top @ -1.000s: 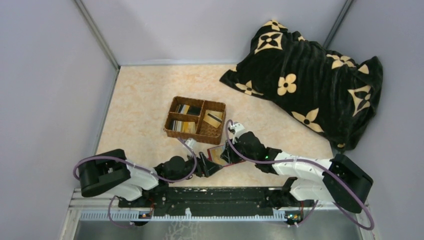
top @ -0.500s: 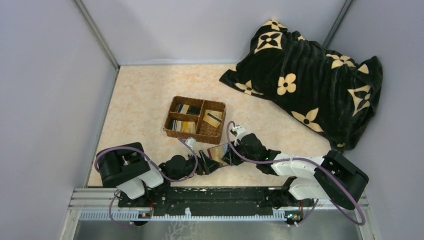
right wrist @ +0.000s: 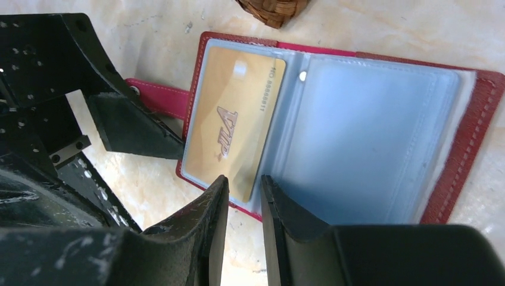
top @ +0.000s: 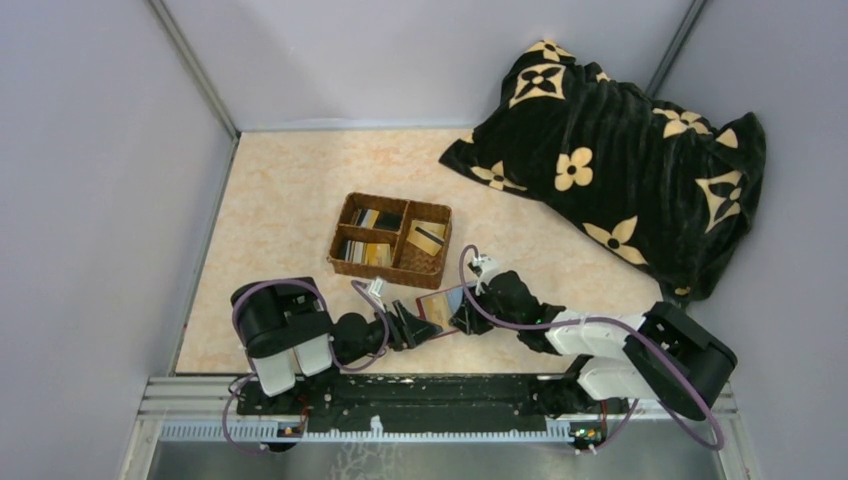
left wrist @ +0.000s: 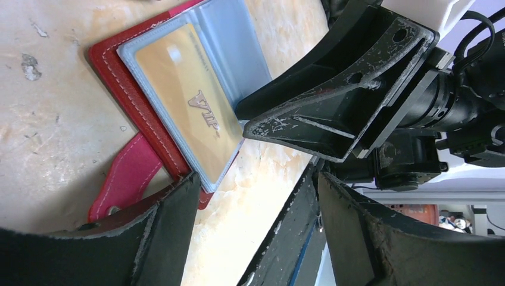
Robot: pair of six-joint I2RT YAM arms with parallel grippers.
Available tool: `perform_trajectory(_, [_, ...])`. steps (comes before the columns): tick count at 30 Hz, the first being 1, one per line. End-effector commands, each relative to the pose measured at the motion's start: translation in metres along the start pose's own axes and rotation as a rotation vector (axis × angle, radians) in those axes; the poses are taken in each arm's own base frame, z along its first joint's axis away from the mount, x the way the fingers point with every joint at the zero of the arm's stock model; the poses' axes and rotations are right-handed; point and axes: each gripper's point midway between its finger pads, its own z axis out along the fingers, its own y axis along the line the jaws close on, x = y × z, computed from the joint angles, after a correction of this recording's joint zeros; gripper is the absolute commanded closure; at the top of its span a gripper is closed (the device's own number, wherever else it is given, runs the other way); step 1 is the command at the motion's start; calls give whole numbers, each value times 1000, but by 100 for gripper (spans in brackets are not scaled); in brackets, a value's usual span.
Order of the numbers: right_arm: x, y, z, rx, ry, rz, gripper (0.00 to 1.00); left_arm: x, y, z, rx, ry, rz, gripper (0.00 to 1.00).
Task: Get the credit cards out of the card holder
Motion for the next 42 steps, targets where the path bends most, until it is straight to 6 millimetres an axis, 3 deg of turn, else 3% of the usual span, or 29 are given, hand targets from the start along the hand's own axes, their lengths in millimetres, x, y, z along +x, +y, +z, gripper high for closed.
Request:
perform_trajectory(1, [-3, 10, 9, -72, -9, -4, 73, -10, -19, -9, 101, -41, -27, 21])
perform_trajectory(12, [-3, 26, 13, -173, -18, 27, 72, -2, -7, -5, 55, 0, -48, 22])
perform_trajectory(27, [-8, 70, -11, -496, -50, 94, 73, 0, -5, 0, 53, 21, -65, 22])
perform_trajectory(34, [-19, 92, -26, -671, -101, 155, 73, 2, -4, 1, 53, 36, -69, 22])
perform_trajectory(42, [-2, 83, -18, -671, -54, 229, 73, 1, -5, -1, 55, 34, -73, 22])
